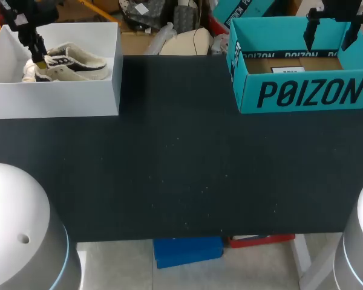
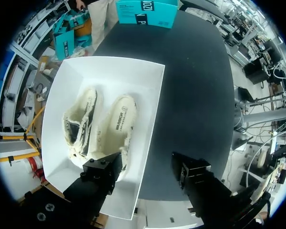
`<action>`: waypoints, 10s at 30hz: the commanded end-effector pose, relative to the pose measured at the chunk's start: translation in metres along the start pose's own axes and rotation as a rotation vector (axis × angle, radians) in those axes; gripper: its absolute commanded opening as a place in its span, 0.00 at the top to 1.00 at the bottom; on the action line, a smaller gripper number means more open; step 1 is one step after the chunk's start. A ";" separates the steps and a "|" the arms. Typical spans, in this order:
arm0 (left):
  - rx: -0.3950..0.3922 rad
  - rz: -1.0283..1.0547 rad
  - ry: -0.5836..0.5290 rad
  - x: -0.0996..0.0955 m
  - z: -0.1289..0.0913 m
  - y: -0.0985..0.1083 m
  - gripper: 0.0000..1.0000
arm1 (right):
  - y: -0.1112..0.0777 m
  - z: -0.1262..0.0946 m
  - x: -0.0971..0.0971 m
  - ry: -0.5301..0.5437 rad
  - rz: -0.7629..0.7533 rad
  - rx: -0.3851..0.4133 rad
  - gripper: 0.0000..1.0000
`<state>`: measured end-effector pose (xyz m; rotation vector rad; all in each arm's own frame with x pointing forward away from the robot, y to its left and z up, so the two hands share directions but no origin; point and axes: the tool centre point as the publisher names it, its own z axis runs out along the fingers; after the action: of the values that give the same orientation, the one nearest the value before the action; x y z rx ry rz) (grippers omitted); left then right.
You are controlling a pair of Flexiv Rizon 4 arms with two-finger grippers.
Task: Take the shoe out of the shoebox, open the shoe tongue, remove and reinsert the insole, then place the shoe into the shoebox
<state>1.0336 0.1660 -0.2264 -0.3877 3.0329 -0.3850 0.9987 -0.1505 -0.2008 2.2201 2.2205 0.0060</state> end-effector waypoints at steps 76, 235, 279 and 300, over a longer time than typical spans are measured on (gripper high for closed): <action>-0.145 0.122 0.115 -0.077 0.164 0.025 1.00 | 0.001 0.000 0.000 -0.001 0.000 0.002 0.00; 0.463 0.185 0.295 0.276 0.043 -0.122 0.00 | 0.001 0.000 0.000 -0.001 0.000 0.002 0.00; 0.463 0.185 0.295 0.276 0.043 -0.122 0.00 | -0.095 -0.010 0.144 0.066 -1.025 -0.160 0.00; 0.463 0.185 0.295 0.276 0.043 -0.122 0.00 | -0.169 0.022 0.203 0.039 -1.204 -0.309 0.00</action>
<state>0.8002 -0.0289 -0.2432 -0.0198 3.0720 -1.1887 0.8328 0.0555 -0.2216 0.5257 2.8998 0.3227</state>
